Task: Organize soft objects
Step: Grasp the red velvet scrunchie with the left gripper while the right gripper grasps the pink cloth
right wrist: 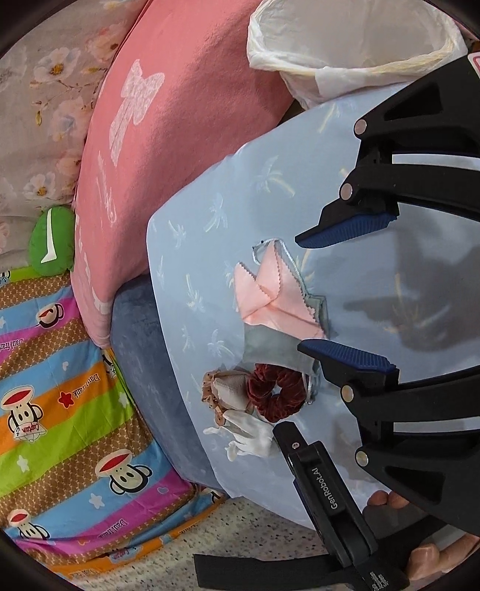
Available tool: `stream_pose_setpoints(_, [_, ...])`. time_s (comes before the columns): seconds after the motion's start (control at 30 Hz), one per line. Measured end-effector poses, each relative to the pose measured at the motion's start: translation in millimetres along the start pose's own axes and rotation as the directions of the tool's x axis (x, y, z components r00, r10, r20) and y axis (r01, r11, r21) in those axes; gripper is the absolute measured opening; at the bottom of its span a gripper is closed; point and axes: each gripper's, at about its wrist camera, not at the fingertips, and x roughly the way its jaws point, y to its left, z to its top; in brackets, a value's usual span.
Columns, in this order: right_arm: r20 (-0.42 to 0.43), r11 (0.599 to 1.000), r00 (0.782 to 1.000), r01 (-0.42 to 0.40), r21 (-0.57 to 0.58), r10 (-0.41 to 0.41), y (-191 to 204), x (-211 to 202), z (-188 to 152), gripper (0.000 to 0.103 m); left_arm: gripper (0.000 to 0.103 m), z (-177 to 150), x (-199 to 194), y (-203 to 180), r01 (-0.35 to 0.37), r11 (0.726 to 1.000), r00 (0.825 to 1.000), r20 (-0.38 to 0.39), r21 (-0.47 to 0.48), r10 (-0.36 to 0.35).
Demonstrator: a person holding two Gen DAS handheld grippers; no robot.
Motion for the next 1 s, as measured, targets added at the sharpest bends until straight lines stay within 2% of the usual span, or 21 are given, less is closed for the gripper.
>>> stream_pose_setpoints(0.17, [-0.016, 1.0, 1.0, -0.012, -0.012, 0.012, 10.9, 24.8, 8.0, 0.051, 0.09, 6.3, 20.9, 1.5, 0.038, 0.999, 0.998, -0.051, -0.039, -0.04])
stream_pose_setpoints(0.27, [-0.033, 1.0, 0.999, -0.008, -0.016, 0.008, 13.6, 38.1, 9.0, 0.051, 0.083, 6.5, 29.0, -0.4, 0.032, 0.999, 0.998, -0.057, -0.042, -0.035])
stream_pose_setpoints(0.33, [-0.044, 1.0, 0.999, -0.007, -0.012, 0.006, 13.8, 46.4, 9.3, 0.051, 0.072, 6.5, 33.6, -1.7, 0.044, 0.998, 0.997, -0.067, -0.036, -0.047])
stream_pose_setpoints(0.47, [-0.059, 1.0, 0.998, 0.0, -0.012, -0.001, 15.5, 57.5, 7.9, 0.051, 0.061, 3.5, 39.4, -2.0, 0.057, 0.998, 0.995, -0.082, -0.037, -0.06])
stream_pose_setpoints(0.57, [-0.077, 1.0, 0.997, 0.005, -0.013, -0.006, 15.3, 64.7, 4.7, 0.05, 0.048, 3.0, 40.7, -0.8, 0.09, 0.995, 0.992, -0.085, -0.044, -0.094])
stream_pose_setpoints(0.6, [-0.082, 1.0, 0.997, 0.008, -0.013, -0.009, 15.2, 66.3, 2.9, 0.047, 0.04, 2.1, 40.3, -1.9, 0.104, 0.994, 0.99, -0.087, -0.041, -0.107])
stream_pose_setpoints(0.67, [-0.094, 1.0, 0.995, 0.016, -0.011, -0.016, 14.0, 68.4, -0.9, 0.04, 0.032, 0.9, 40.1, -5.5, 0.126, 0.992, 0.987, -0.095, -0.032, -0.128])
stream_pose_setpoints(0.73, [-0.106, 1.0, 0.994, 0.013, 0.0, -0.013, 12.1, 68.9, -5.0, 0.024, 0.025, -0.6, 37.3, -8.6, 0.119, 0.993, 0.989, -0.088, -0.016, -0.12])
stream_pose_setpoints(0.87, [-0.105, 1.0, 0.994, 0.008, 0.014, -0.006, 7.1, 61.6, -9.2, 0.01, 0.02, -3.5, 30.6, -10.5, 0.113, 0.994, 0.991, -0.078, 0.002, -0.113])
stream_pose_setpoints(0.9, [-0.101, 1.0, 0.995, 0.007, 0.019, -0.005, 5.6, 57.6, -9.9, 0.003, 0.019, -3.8, 28.7, -10.4, 0.114, 0.993, 0.99, -0.077, 0.001, -0.114])
stream_pose_setpoints(1.0, [-0.076, 0.999, 0.997, 0.01, 0.044, -0.006, -2.6, 42.9, -11.7, 0.002, 0.018, -5.5, 17.8, -13.2, 0.117, 0.993, 0.991, -0.061, 0.009, -0.116])
